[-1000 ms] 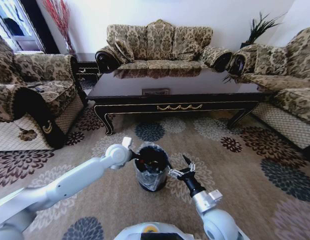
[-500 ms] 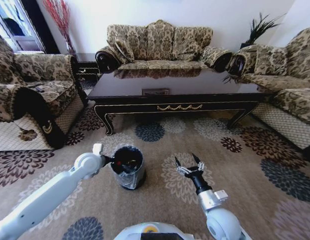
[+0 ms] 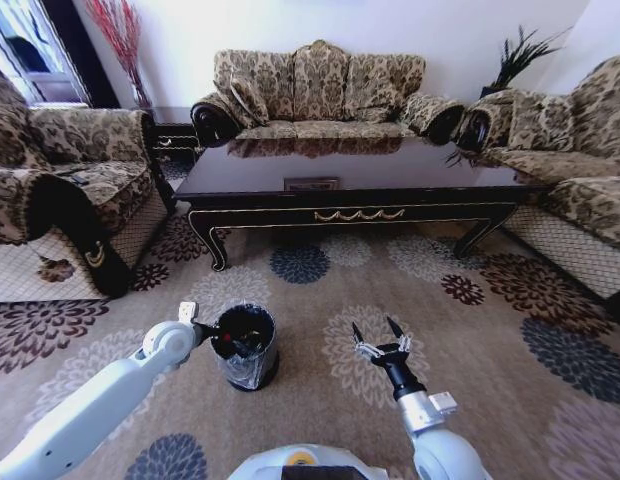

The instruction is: Move to the front of the table and pick up the trash from the floor, then place it into the trash bin.

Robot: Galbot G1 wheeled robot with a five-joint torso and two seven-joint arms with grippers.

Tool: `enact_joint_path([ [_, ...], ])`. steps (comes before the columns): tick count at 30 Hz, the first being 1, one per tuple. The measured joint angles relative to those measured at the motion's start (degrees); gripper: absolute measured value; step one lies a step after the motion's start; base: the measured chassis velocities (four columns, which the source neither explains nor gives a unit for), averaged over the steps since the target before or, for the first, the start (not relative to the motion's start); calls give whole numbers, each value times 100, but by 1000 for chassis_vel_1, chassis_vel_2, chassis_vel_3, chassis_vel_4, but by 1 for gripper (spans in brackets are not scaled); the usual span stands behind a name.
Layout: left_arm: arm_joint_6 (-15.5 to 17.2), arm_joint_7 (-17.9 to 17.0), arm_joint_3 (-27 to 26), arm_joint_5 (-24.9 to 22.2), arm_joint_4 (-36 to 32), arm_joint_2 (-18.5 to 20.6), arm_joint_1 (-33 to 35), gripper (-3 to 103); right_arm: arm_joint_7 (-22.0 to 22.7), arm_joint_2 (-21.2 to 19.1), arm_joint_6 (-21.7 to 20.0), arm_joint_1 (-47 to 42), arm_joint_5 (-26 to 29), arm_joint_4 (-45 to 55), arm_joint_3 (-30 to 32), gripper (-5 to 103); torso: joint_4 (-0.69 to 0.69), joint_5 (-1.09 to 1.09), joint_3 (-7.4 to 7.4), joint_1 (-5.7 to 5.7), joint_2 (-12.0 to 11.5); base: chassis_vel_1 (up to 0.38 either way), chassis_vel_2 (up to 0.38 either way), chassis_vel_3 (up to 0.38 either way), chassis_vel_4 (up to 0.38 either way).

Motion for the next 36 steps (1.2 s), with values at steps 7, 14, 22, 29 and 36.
enact_joint_path([
  [7, -60, 50, -113, 126, -141, -18, 254, 1, -4, -100, -11, 51, 41, 0, -45, 100, -3, -4, 1, 0, 0, 0, 0, 0, 0],
  [14, -224, 258, -296, 634, -432, 24, 454, 27, 2, -212, -40, 92, 151, 42, -9, 100, -6, -5, 3, 1, -1, 0, 0, 0, 0],
  [22, -424, 494, -1180, 936, -894, 107, 1157, 59, 19, -201, -68, 46, 191, 118, 36, 100, -2, -4, 2, 1, -1, 0, 0, 0, 0],
  [29, -1001, 701, -1916, 1812, -1237, -323, 1844, 81, 8, 144, 162, -143, -183, 127, 176, 100, -5, -3, 1, 1, -1, 0, 0, 0, 0],
  [36, -2132, 1302, -2697, 3125, -1410, -960, 2912, 99, -109, 487, 710, -442, -710, 52, 358, 100, -1, -4, 1, 1, -1, 0, 0, 0, 0],
])
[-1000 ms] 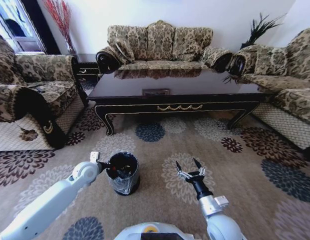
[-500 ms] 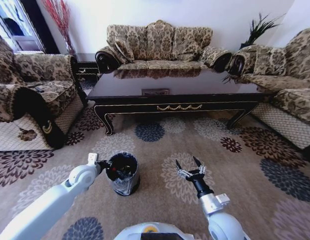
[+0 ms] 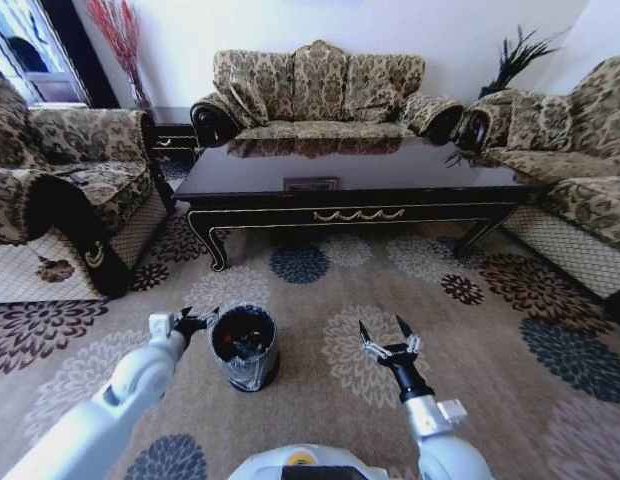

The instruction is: Move to the front of the table and pick up the trash from the floor, then place it into the trash bin.

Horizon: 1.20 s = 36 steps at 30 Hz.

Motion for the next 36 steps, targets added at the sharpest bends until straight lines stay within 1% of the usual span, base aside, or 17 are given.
enact_joint_path([
  [2, -548, 279, -339, 594, -31, -249, 309, 100, -14, 190, 195, -104, -78, -21, 65, 100, -3, -1, 0, 0, 0, 0, 0, 0, 0],
  [3, -641, 336, -427, 697, -52, -311, 377, 100, -23, 229, 249, -136, -106, -32, 92, 100, -4, -1, 0, 0, 0, 0, 0, 0, 0],
  [4, -848, 471, -617, 869, -107, -460, 530, 100, -40, 295, 395, -182, -202, -80, 161, 100, -4, -1, 0, 0, 0, 0, 0, 0, 0],
  [5, -848, 471, -617, 869, -107, -460, 530, 100, -40, 295, 395, -182, -202, -80, 161, 100, -4, -1, 0, 0, 0, 0, 0, 0, 0],
  [8, -1301, 899, -1120, 1174, -293, -846, 1014, 100, -41, 389, 668, -218, -435, -266, 398, 100, -3, 0, 0, 0, 0, 0, 0, 0, 0],
  [9, -1301, 899, -1120, 1174, -293, -846, 1014, 100, -41, 389, 668, -218, -435, -266, 398, 100, -3, 0, 0, 0, 0, 0, 0, 0, 0],
  [11, -1477, 1057, -1277, 1283, -372, -995, 1245, 100, -61, 414, 741, -219, -446, -314, 473, 100, -3, 0, 0, 0, 0, 0, 0, 0, 0],
  [12, -1616, 1169, -1399, 1355, -429, -1130, 1439, 100, -103, 441, 797, -219, -451, -359, 537, 100, -2, 0, 0, 0, 0, 0, 0, 0, 0],
  [13, -1911, 1433, -1604, 1420, -521, -1421, 1873, 100, -164, 498, 899, -207, -454, -449, 621, 100, 0, -1, 0, 0, 0, 0, 0, 0, 0],
  [14, -1911, 1433, -1604, 1420, -521, -1421, 1873, 100, -164, 498, 899, -207, -454, -449, 621, 100, 0, -1, 0, 0, 0, 0, 0, 0, 0],
  [15, -2022, 1518, -1656, 1432, -535, -1501, 2014, 100, -170, 514, 918, -202, -452, -468, 632, 100, -1, 0, 0, 0, 0, 0, 0, 0, 0],
  [16, -2335, 1738, -1783, 1487, -517, -1705, 2346, 100, -191, 552, 981, -200, -446, -516, 652, 100, 2, 1, 0, 0, 0, 0, 0, 0, 0],
  [17, -2484, 1830, -1831, 1514, -452, -1773, 2479, 100, -223, 569, 1021, -206, -442, -536, 665, 100, 1, 1, 0, 0, 0, 0, 0, 0, 0],
  [18, -2484, 1830, -1831, 1514, -452, -1773, 2479, 100, -223, 569, 1021, -206, -442, -536, 665, 100, 1, 1, 0, 0, 0, 0, 0, 0, 0],
  [21, -2721, 1979, -1858, 1450, -243, -1755, 2541, 100, -257, 644, 1074, -218, -465, -550, 705, 100, -3, -1, 0, 0, 0, 0, 0, 0, 0],
  [23, -2749, 1991, -1850, 1412, -192, -1709, 2500, 100, -257, 686, 1085, -218, -490, -549, 723, 100, -3, -1, 0, 0, 0, 0, 0, 0, 0],
  [36, -2705, 1975, -1779, 1324, -168, -1609, 2388, 100, -245, 763, 992, -208, -516, -488, 740, 100, -2, -1, 1, 0, 0, 0, 0, 0, 0],
])
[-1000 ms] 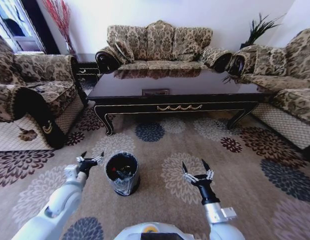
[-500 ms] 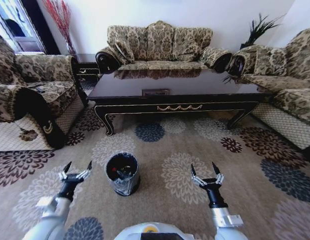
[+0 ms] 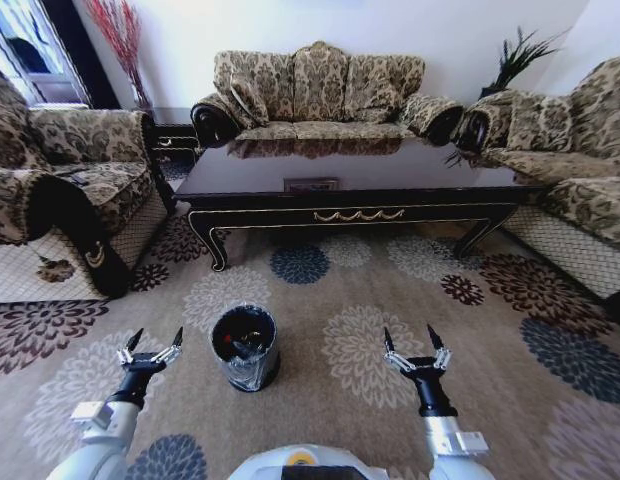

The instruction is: Move to the front of the table and pick up the trash from the floor, then place it into the trash bin.

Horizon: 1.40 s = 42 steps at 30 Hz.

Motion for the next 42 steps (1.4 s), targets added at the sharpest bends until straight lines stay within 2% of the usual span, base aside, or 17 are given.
enact_joint_path([
  [23, 31, -27, 16, -14, 1, 12, -19, 100, 10, -8, -16, 4, 3, 8, -10, 100, 0, 0, 1, 1, 0, 7, -7, -8, 10],
  [42, 36, -32, 19, -15, 0, 14, -21, 100, 13, -9, -17, 4, 8, 8, -10, 100, 0, 0, 0, 0, 0, 172, -177, -164, 173],
])
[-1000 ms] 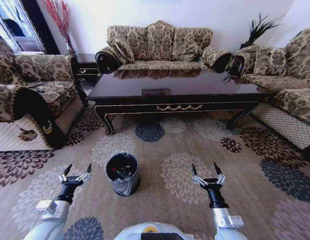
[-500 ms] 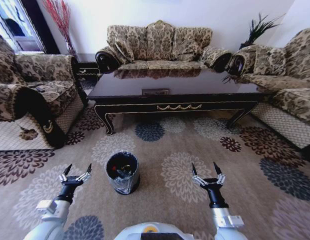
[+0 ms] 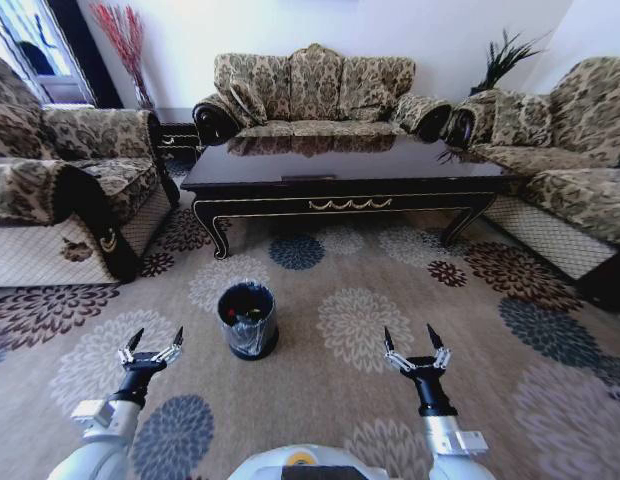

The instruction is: Move to the front of the table and pick up the trash from the floor, then place it into the trash bin.

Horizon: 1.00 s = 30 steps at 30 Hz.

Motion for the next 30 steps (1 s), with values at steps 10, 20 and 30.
enact_joint_path([
  [10, 1, 0, 0, 0, 0, 0, 0, 100, 0, 0, 0, 0, 1, 0, -1, 100, 0, 0, 0, 0, 0, 189, -177, -182, 175],
  [20, 1, -1, 0, 0, 0, 1, 0, 100, 0, 0, 0, 0, 1, 0, -1, 100, 0, -1, 0, 0, 0, 221, -221, -206, 218],
  [30, 1, -1, 0, 0, 0, 0, 0, 100, 0, 0, 0, 0, 1, 0, -1, 100, 0, 0, 0, -1, 0, 205, -205, -215, 205],
])
